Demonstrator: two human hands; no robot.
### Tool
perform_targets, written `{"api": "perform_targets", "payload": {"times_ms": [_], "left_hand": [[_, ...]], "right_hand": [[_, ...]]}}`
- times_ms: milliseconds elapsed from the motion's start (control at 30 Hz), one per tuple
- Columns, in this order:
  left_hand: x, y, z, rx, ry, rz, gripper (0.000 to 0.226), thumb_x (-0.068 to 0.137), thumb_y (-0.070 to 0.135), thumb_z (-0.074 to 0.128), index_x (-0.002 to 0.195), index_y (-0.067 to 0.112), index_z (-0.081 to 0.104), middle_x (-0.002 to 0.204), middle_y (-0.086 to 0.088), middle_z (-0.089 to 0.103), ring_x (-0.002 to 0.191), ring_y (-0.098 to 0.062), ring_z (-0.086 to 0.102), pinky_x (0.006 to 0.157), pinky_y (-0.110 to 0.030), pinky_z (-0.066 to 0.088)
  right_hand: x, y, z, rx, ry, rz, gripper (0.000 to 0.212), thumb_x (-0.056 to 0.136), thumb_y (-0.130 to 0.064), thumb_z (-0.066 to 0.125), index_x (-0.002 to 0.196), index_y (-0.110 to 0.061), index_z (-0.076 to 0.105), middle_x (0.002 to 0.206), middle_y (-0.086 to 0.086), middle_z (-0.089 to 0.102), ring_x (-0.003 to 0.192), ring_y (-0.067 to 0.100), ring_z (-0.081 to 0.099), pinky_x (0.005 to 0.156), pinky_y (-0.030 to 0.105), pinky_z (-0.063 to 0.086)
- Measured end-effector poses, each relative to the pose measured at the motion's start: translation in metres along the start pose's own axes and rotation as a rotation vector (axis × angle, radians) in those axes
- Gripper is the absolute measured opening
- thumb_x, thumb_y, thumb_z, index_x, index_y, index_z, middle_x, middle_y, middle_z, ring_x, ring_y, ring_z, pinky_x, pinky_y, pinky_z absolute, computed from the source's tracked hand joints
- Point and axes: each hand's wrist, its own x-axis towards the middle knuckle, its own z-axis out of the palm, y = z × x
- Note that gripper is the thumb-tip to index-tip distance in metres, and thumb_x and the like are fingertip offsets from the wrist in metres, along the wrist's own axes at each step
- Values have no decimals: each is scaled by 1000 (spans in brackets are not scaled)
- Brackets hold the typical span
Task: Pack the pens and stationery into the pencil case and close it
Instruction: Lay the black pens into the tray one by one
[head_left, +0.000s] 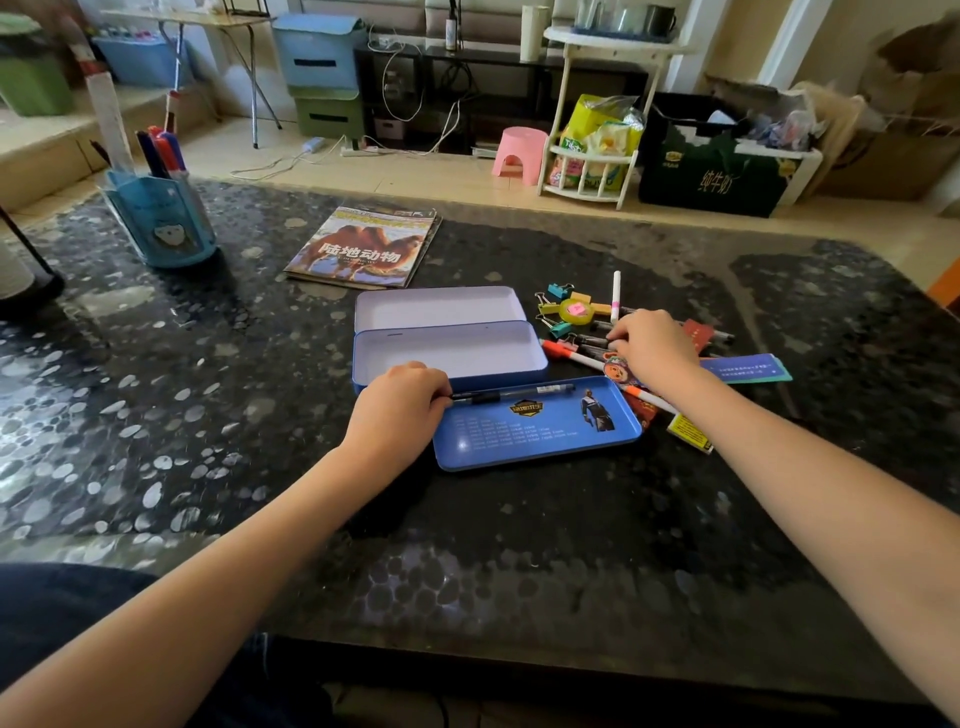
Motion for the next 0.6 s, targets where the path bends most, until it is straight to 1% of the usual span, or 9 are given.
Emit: {"api": "perform_targets", "payload": {"times_ms": [100,133,200,267,367,433,533,600], "left_hand": [[0,1,-1,8,-4,5,18,91,18,53,96,13,70,97,-4,64,85,-22,59,71,-35,50],[0,1,-1,9,-7,3,18,91,18,53,96,13,69,97,-4,63,85,-22,59,71,-36,50],[0,2,0,1,-11,-3,17,91,18,54,95,13,70,97,-3,64,86,-22,59,72,-37,51],[0,2,0,-32,-15,-17,14,89,18,57,93,14,71,95,-2,64,87,-21,59,75,-39,52],[1,1,0,-69,-28,-27,13,87,18,61,94,15,72,95,-2,66,89,-20,59,79,-40,53],[2,2,0,-82,-33,-31,13,87,18,62,94,15,73,95,-2,67,90,-20,60,80,-39,53],[4,1,-4,-171,-44,-71,12,84,15,66,92,13,75,91,-1,72,86,-17,63,81,-34,52],[5,-1,-6,-212,-57,-81,11,82,13,68,90,12,76,90,-2,73,82,-15,63,81,-28,50]], "right_hand": [[-5,-1,-1,3,38,-51,23,93,-15,57,114,-12,65,113,9,66,99,25,62,68,32,46],[-7,0,-2,48,77,-98,22,92,-14,57,112,-11,64,113,10,65,100,26,61,70,33,47],[-13,-1,-5,223,165,-222,17,89,-11,61,105,-9,64,109,11,64,100,26,60,78,34,47],[-26,-12,-10,377,224,-357,15,85,-8,65,100,-7,65,101,10,64,95,23,60,81,29,46],[-52,-39,-17,467,239,-560,12,81,-7,69,93,-8,68,92,5,65,88,15,59,79,22,46],[-69,-55,-17,498,161,-649,10,79,-7,72,89,-9,71,87,2,65,84,12,57,75,19,46],[-87,-68,-7,515,-44,-682,10,75,-6,76,84,-9,73,82,-3,64,78,8,56,71,12,44],[-95,-70,4,485,-134,-683,9,77,-6,74,86,-9,74,85,-1,66,82,8,57,73,9,42]]}}
